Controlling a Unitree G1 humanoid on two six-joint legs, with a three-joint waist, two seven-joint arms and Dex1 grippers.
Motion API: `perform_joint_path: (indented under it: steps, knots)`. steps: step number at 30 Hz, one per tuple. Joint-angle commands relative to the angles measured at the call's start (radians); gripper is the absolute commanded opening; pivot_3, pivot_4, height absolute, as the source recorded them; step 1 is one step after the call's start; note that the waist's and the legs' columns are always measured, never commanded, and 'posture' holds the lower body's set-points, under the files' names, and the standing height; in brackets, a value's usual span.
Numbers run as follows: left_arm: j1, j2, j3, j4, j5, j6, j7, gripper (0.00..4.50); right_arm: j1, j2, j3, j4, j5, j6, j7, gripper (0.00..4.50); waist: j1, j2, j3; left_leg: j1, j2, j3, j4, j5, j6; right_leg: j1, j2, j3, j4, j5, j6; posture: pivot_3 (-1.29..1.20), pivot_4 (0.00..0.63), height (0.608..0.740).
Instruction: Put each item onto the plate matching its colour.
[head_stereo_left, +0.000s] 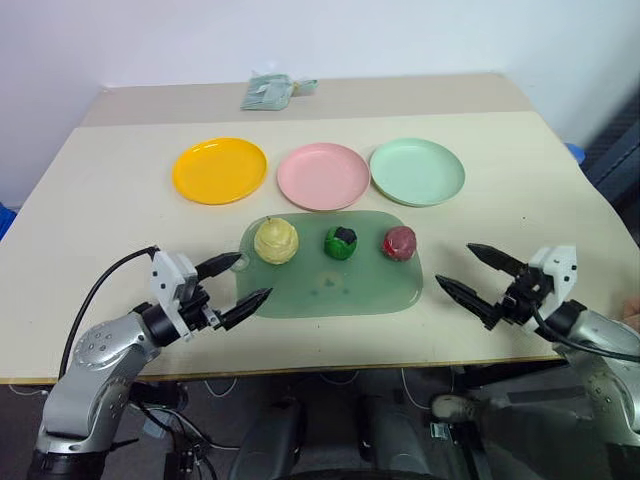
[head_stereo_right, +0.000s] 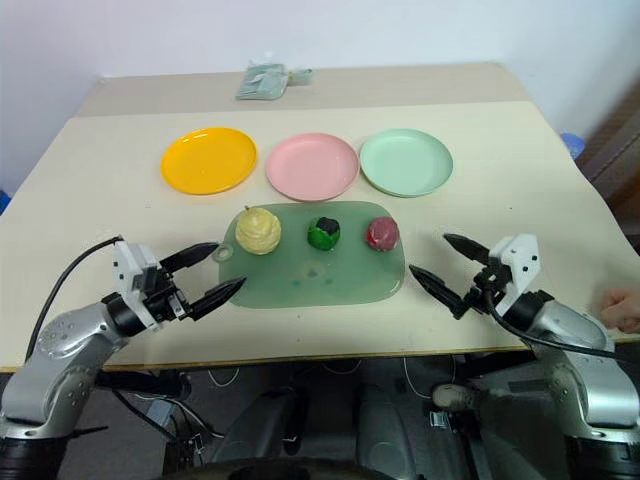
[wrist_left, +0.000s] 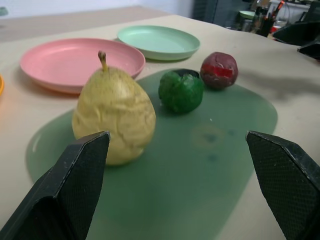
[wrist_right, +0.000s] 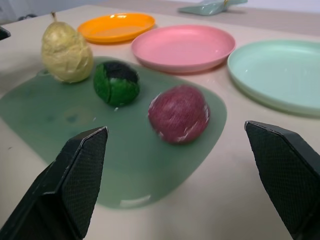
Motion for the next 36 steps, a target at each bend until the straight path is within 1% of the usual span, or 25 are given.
perform_joint_path:
  steps: [1, 10, 14, 19, 22, 24, 28, 32, 36]
  knots:
    - [0.008, 0.013, 0.030, -0.037, -0.004, -0.024, -0.014, 4.50, 0.017, -0.018, -0.043, -0.073, 0.032, 0.007, 0.011, 4.48, 0.001, 0.000, 0.000, 0.000, 0.000, 0.000, 0.000, 0.000, 0.000, 0.000, 0.000, 0.000, 0.000, 0.000, 0.000, 0.00, 0.150, 0.740]
    - [-0.016, 0.000, 0.027, -0.034, -0.014, -0.016, 0.003, 4.50, 0.017, -0.026, -0.046, -0.141, 0.035, 0.049, -0.004, 4.48, 0.001, 0.000, 0.000, 0.000, 0.000, 0.000, 0.000, 0.000, 0.000, 0.000, 0.000, 0.000, 0.000, 0.000, 0.000, 0.00, 0.150, 0.740]
    - [-0.022, -0.006, 0.021, -0.036, -0.004, -0.027, 0.006, 4.50, -0.006, -0.042, -0.019, -0.167, 0.045, 0.084, 0.010, 4.48, 0.001, 0.000, 0.000, 0.000, 0.000, 0.000, 0.000, 0.000, 0.000, 0.000, 0.000, 0.000, -0.001, 0.000, 0.000, 0.00, 0.150, 0.740]
    - [-0.052, -0.019, 0.024, -0.038, -0.030, -0.005, 0.023, 4.50, -0.067, -0.047, 0.012, -0.168, 0.069, 0.098, 0.047, 4.48, 0.002, 0.000, 0.000, 0.000, 0.000, 0.000, 0.000, 0.000, 0.000, 0.000, 0.000, 0.000, -0.001, 0.000, 0.000, 0.00, 0.150, 0.740]
    - [-0.106, -0.026, 0.013, -0.026, -0.037, 0.050, 0.067, 4.50, -0.125, -0.048, 0.051, -0.157, 0.085, 0.083, 0.113, 4.48, 0.001, 0.000, 0.000, 0.000, 0.000, 0.000, 0.000, 0.000, 0.000, 0.000, 0.000, 0.000, -0.001, 0.000, 0.000, 0.00, 0.150, 0.740]
    - [-0.156, -0.020, -0.013, 0.000, 0.023, 0.067, 0.108, 4.50, -0.167, -0.044, 0.083, -0.133, 0.077, 0.074, 0.152, 4.48, 0.001, 0.000, 0.000, 0.000, 0.000, 0.000, 0.000, 0.000, 0.000, 0.000, 0.000, -0.001, -0.001, 0.000, 0.001, 0.00, 0.150, 0.740]
    - [-0.281, -0.055, -0.039, 0.024, 0.016, 0.173, 0.208, 4.50, -0.241, -0.024, 0.130, -0.094, 0.058, 0.063, 0.175, 4.48, 0.002, -0.001, 0.000, 0.000, 0.000, 0.000, 0.001, 0.000, 0.000, 0.001, 0.000, -0.001, -0.001, 0.002, 0.004, 0.00, 0.150, 0.740]
    - [-0.380, -0.095, -0.085, 0.070, 0.054, 0.244, 0.285, 4.50, -0.253, -0.020, 0.148, -0.087, 0.051, 0.049, 0.189, 4.48, 0.001, -0.001, 0.000, 0.000, -0.001, 0.000, 0.000, 0.000, 0.000, 0.000, 0.000, -0.001, -0.001, 0.003, 0.004, 0.00, 0.150, 0.740]
    - [-0.431, -0.127, -0.110, 0.089, 0.070, 0.314, 0.344, 4.50, -0.238, -0.025, 0.144, -0.086, 0.043, 0.028, 0.199, 4.48, 0.000, -0.001, 0.000, 0.000, 0.000, 0.000, 0.000, 0.000, 0.000, 0.000, 0.000, -0.001, -0.001, 0.003, 0.004, 0.00, 0.150, 0.740]
